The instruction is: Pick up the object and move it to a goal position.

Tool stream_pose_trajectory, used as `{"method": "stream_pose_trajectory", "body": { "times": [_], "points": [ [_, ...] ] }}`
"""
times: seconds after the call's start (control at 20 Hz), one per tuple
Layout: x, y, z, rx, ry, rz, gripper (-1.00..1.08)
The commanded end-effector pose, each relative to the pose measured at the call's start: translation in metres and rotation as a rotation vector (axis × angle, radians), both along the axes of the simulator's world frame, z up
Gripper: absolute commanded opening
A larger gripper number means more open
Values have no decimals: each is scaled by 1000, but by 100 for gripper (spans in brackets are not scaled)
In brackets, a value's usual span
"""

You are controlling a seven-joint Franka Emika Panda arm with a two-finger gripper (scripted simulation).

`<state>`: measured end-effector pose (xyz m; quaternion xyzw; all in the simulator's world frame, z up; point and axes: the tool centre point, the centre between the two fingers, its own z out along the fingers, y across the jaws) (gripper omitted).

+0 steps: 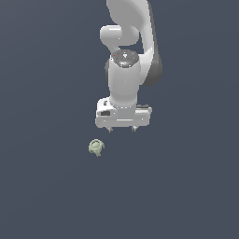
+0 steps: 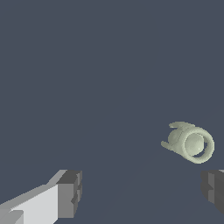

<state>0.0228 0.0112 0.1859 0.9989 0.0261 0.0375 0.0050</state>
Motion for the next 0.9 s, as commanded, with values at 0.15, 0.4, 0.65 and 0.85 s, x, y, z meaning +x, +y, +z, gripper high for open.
{"method": "stream_pose_trajectory", "body": {
  "times": [0.15, 0.4, 0.65, 0.85],
  "points": [
    [0, 7, 2, 6, -3, 8, 100],
    [-2, 35, 10, 27, -15, 44, 100],
    [-1, 31, 8, 26, -13, 34, 100],
    [2, 15, -2, 30, -3, -24, 100]
  ]
}}
